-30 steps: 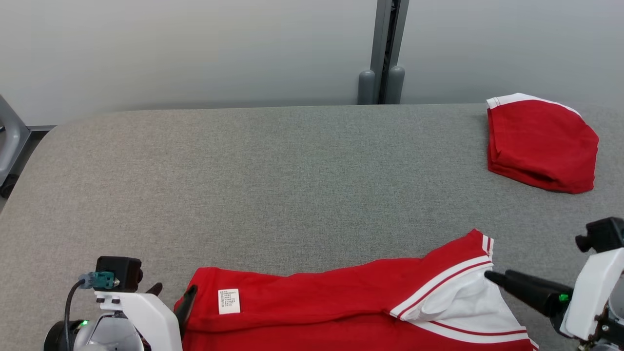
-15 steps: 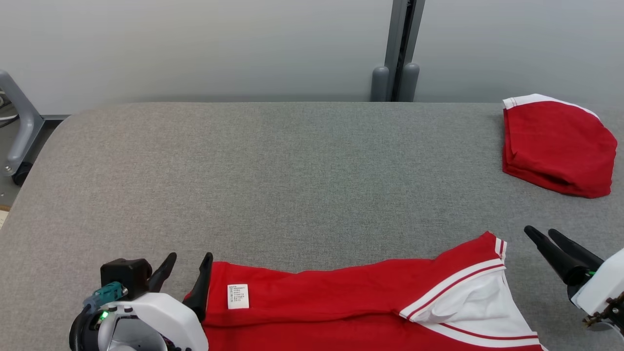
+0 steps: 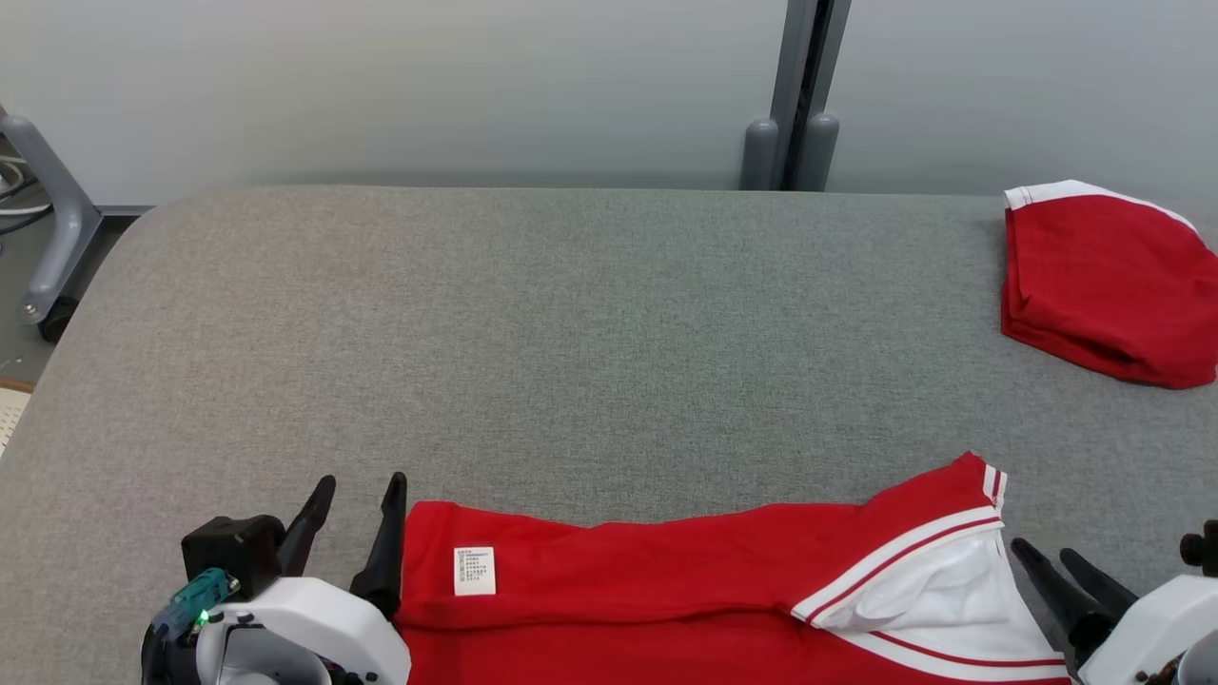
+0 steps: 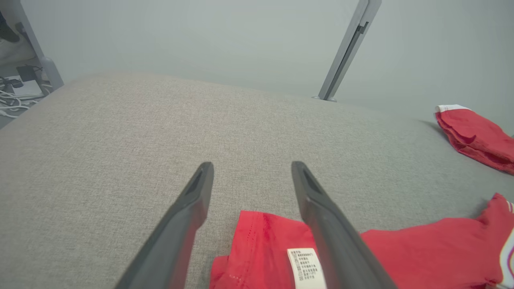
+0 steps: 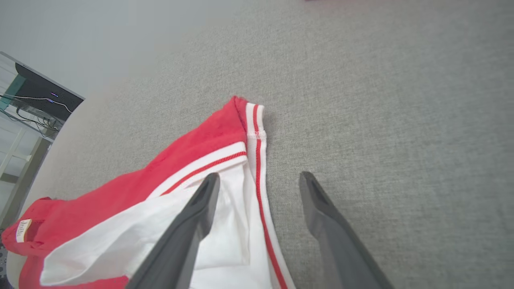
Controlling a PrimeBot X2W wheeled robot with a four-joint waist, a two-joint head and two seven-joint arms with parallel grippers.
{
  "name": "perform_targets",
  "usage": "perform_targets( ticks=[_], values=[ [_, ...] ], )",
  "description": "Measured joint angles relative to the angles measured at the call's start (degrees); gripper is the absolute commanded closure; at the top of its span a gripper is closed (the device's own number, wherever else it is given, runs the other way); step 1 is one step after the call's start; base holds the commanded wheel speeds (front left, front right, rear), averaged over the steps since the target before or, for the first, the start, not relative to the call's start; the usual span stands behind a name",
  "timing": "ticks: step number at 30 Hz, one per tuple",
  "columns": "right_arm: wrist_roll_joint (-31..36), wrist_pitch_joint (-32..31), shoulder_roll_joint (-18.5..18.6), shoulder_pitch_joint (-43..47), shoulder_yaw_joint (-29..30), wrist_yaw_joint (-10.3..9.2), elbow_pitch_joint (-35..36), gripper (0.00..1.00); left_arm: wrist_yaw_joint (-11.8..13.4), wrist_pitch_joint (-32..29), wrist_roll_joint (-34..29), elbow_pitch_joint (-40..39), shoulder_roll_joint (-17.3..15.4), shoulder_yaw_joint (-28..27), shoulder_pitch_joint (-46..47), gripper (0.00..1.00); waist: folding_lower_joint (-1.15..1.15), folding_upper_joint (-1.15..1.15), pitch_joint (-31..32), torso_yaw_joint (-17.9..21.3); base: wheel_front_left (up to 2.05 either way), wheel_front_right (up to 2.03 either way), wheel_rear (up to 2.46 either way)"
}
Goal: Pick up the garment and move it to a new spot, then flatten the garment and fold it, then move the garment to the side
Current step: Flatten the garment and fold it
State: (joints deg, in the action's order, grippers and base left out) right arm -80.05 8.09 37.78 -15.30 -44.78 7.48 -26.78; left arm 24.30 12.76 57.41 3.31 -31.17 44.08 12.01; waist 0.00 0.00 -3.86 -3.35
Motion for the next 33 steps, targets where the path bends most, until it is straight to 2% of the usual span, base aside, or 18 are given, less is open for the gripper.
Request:
perform_targets(
  ticks=[16, 23, 24, 25, 26, 33],
  values=[
    [7.2, -1.0, -6.1, -1.1, -1.5, 0.03, -7.9, 0.0, -3.2, 2.2, -5.0, 1.9, 2.7, -4.4, -1.1, 0.0, 0.0, 0.0, -1.1, 0.1, 0.0, 0.0, 0.0],
    [6.4, -6.4, -8.6, -3.0, -1.3, 0.01, -11.2, 0.0, -4.1, 2.2, -5.5, 2.6, 3.2, -5.1, -1.1, 0.0, 0.0, 0.0, -1.4, -0.6, 0.0, 0.0, 0.0],
    [6.4, -6.8, -8.6, -3.0, -1.3, 0.0, -11.2, 0.6, -4.1, 2.2, -5.5, 2.7, 3.2, -5.2, -1.1, 0.0, 0.0, 0.0, -1.4, -0.7, 0.0, 0.0, 0.0],
    [6.4, -6.8, -8.7, -3.1, -1.3, -0.07, -11.2, 0.93, -4.1, 2.2, -5.6, 2.8, 3.3, -5.3, -1.1, 0.0, 0.0, 0.0, -1.4, -0.8, 0.0, 0.0, 0.0],
    [6.4, -6.9, -8.8, -3.2, -1.3, -0.07, -11.2, 1.0, -4.2, 2.2, -5.6, 2.9, 3.4, -5.3, -1.1, 0.0, 0.0, 0.0, -1.5, -0.8, 0.0, 0.0, 0.0],
    [7.0, -7.0, -9.3, -3.5, -1.4, -0.05, -9.7, 1.0, -4.6, 2.3, -5.9, 3.3, 3.7, -5.9, -1.2, 0.0, 0.0, 0.0, -1.5, -0.8, 0.0, 0.0, 0.0]
  ],
)
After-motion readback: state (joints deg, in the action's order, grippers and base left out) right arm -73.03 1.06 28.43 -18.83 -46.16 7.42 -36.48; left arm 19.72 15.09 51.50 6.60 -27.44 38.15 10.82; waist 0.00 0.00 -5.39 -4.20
